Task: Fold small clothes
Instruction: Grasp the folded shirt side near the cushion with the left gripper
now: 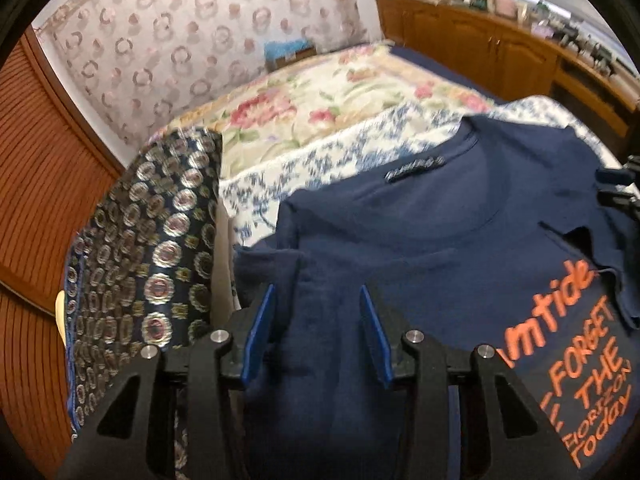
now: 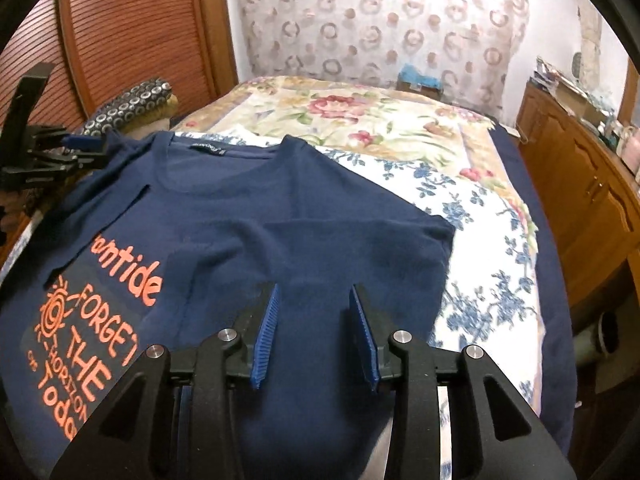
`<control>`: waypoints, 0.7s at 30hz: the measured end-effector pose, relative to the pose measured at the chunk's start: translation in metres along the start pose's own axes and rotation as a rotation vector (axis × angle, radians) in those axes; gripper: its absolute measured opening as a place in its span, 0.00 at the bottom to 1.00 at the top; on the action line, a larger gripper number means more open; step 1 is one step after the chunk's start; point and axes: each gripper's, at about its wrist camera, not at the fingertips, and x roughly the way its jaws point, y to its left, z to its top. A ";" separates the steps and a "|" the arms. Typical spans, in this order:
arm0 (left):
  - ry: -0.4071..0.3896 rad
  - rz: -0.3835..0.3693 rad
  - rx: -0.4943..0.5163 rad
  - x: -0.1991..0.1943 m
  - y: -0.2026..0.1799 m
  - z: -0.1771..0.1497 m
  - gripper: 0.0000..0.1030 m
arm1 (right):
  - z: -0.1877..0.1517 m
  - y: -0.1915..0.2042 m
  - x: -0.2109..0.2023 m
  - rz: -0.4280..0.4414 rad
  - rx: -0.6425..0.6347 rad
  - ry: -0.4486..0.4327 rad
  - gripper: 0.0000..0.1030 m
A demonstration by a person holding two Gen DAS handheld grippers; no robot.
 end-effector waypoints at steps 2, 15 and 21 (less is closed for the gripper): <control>0.020 0.012 0.009 0.008 -0.001 0.000 0.42 | 0.001 -0.002 0.002 0.014 0.000 -0.006 0.35; 0.003 0.060 0.014 0.013 0.002 -0.001 0.04 | -0.002 -0.015 0.003 0.022 0.029 -0.012 0.36; -0.128 0.056 -0.093 -0.028 0.039 -0.003 0.04 | -0.001 -0.020 0.000 -0.001 0.039 -0.017 0.36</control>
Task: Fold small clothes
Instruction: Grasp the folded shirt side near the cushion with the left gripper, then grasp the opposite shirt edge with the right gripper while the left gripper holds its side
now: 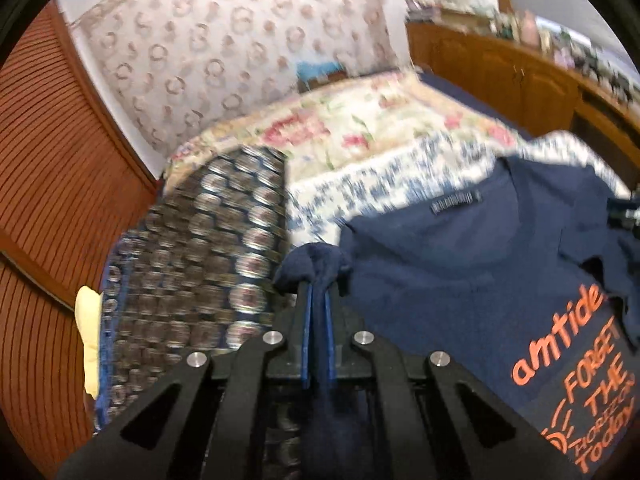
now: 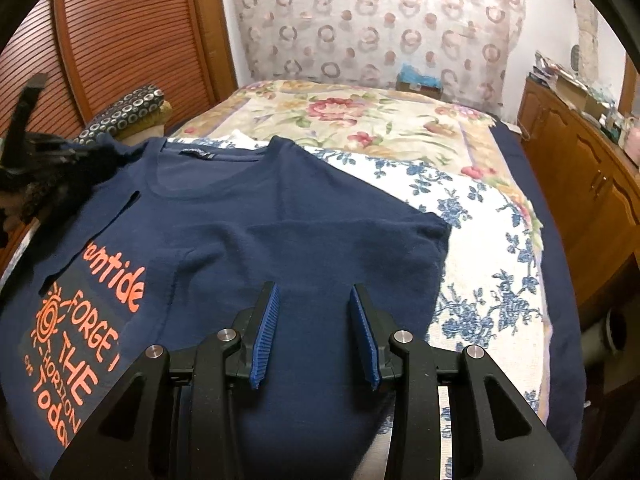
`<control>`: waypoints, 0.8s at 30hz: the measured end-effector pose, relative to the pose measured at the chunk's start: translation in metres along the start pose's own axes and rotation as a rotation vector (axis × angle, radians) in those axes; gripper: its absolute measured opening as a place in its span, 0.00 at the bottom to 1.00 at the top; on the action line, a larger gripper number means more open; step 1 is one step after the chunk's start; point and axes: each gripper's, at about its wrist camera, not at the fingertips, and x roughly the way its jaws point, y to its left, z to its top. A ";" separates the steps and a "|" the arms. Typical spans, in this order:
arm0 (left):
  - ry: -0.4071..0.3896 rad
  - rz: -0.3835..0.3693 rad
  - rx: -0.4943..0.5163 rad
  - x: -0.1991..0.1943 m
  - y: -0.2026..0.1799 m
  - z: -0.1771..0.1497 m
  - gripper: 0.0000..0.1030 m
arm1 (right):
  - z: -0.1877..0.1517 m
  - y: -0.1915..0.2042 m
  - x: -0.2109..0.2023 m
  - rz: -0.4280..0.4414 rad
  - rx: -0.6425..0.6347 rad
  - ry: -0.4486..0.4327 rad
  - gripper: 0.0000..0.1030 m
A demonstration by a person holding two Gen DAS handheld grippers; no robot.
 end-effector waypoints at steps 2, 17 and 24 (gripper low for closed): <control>-0.020 -0.008 -0.025 -0.005 0.011 0.001 0.04 | 0.002 -0.004 -0.001 -0.013 0.011 -0.003 0.38; -0.073 -0.065 -0.076 -0.016 0.023 -0.008 0.04 | 0.012 -0.038 0.013 -0.115 0.046 0.051 0.48; -0.081 -0.078 -0.083 -0.018 0.025 -0.015 0.04 | 0.021 -0.049 0.022 -0.097 0.073 0.058 0.48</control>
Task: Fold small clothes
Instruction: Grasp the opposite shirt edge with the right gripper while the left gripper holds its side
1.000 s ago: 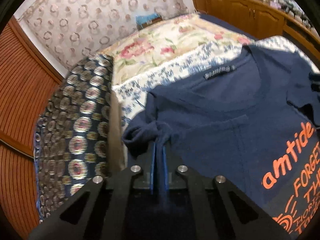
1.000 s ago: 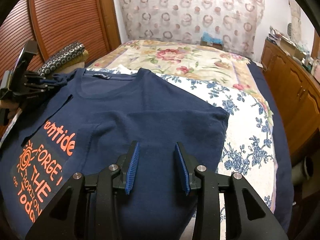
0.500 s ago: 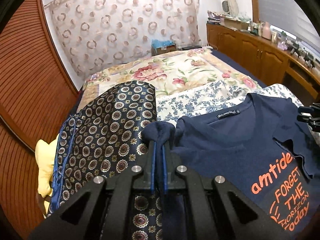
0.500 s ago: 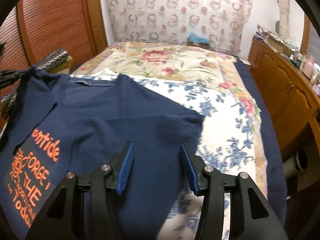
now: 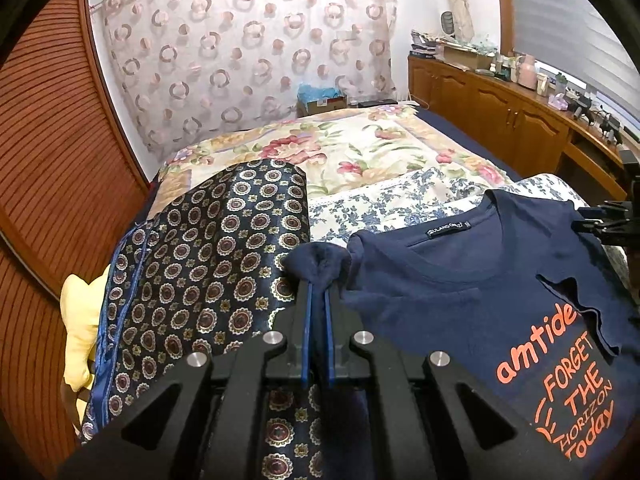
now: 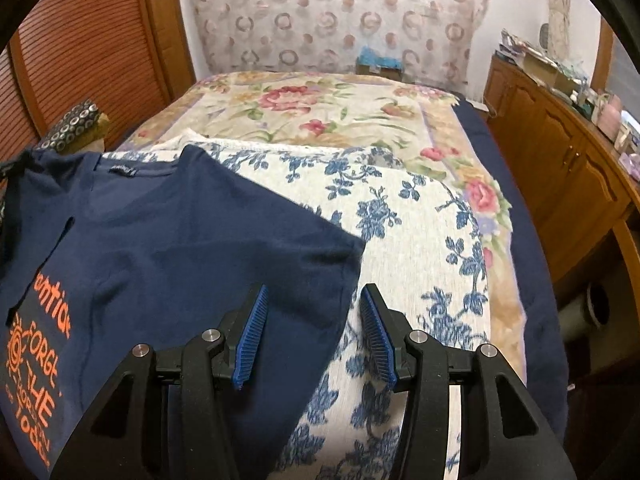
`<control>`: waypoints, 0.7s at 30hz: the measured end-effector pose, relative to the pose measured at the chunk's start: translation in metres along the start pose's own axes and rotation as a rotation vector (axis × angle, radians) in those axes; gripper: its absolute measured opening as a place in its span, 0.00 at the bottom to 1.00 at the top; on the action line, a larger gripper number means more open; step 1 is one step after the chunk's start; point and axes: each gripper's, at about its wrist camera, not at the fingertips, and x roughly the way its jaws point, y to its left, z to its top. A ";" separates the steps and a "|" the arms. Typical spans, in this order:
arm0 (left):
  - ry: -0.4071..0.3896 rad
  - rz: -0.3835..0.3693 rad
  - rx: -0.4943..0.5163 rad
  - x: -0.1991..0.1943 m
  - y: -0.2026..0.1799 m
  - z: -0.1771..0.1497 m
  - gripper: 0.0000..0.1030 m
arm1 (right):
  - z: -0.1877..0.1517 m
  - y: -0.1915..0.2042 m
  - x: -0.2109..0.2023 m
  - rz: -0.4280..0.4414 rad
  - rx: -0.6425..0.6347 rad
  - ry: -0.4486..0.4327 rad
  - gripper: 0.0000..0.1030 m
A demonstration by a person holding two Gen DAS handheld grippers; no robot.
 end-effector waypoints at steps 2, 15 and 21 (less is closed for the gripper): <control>-0.008 -0.014 -0.006 -0.002 0.000 -0.001 0.04 | 0.003 0.004 0.002 0.008 -0.015 0.003 0.48; -0.159 -0.123 -0.042 -0.076 -0.018 -0.026 0.03 | 0.008 0.048 -0.058 0.158 -0.071 -0.160 0.04; -0.218 -0.142 -0.057 -0.127 -0.014 -0.052 0.03 | -0.004 0.072 -0.130 0.181 -0.095 -0.280 0.03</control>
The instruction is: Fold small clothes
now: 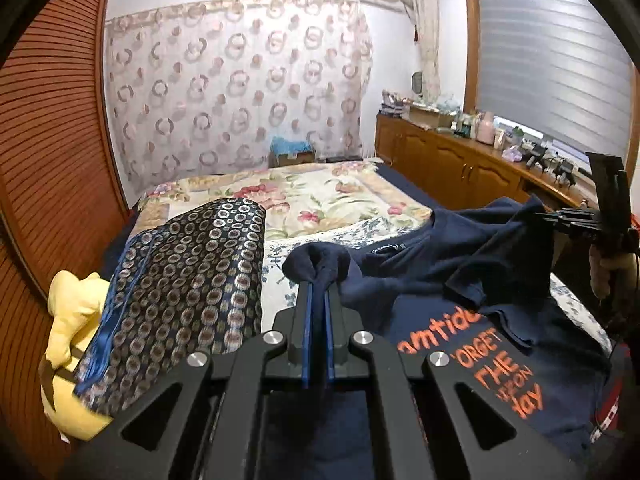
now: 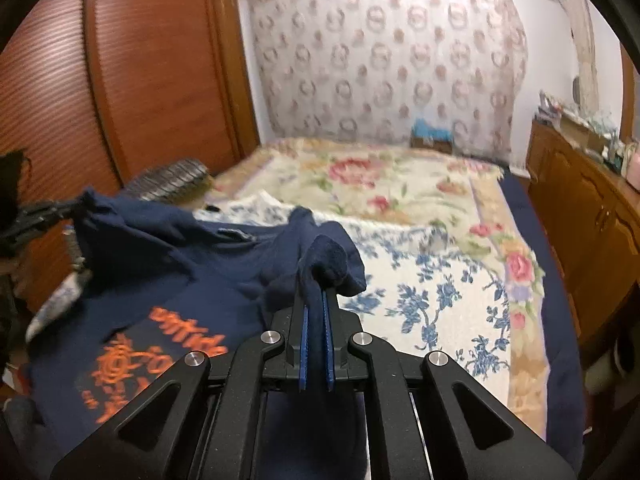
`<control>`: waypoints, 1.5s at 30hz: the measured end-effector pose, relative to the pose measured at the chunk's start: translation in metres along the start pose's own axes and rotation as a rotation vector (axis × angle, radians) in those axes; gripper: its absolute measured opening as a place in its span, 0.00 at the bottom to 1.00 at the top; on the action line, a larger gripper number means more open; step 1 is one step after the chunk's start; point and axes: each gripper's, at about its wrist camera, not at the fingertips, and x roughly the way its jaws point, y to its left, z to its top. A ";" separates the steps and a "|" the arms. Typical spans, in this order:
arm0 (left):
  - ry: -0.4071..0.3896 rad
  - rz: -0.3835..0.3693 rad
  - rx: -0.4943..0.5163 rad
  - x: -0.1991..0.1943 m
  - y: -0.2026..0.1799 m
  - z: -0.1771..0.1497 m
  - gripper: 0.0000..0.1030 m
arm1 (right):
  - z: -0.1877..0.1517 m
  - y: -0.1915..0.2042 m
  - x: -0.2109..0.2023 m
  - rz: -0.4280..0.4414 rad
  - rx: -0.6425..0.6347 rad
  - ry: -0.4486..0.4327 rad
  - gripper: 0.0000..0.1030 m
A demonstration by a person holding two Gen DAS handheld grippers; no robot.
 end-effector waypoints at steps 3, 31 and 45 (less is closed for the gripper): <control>-0.017 0.000 -0.006 -0.024 0.001 -0.013 0.03 | -0.006 0.014 -0.029 0.008 -0.008 -0.029 0.03; 0.094 0.063 -0.163 -0.103 0.026 -0.130 0.03 | -0.130 0.036 -0.119 -0.027 0.102 0.104 0.03; 0.170 0.058 -0.112 -0.089 0.038 -0.130 0.49 | -0.132 0.035 -0.113 -0.113 0.064 0.143 0.34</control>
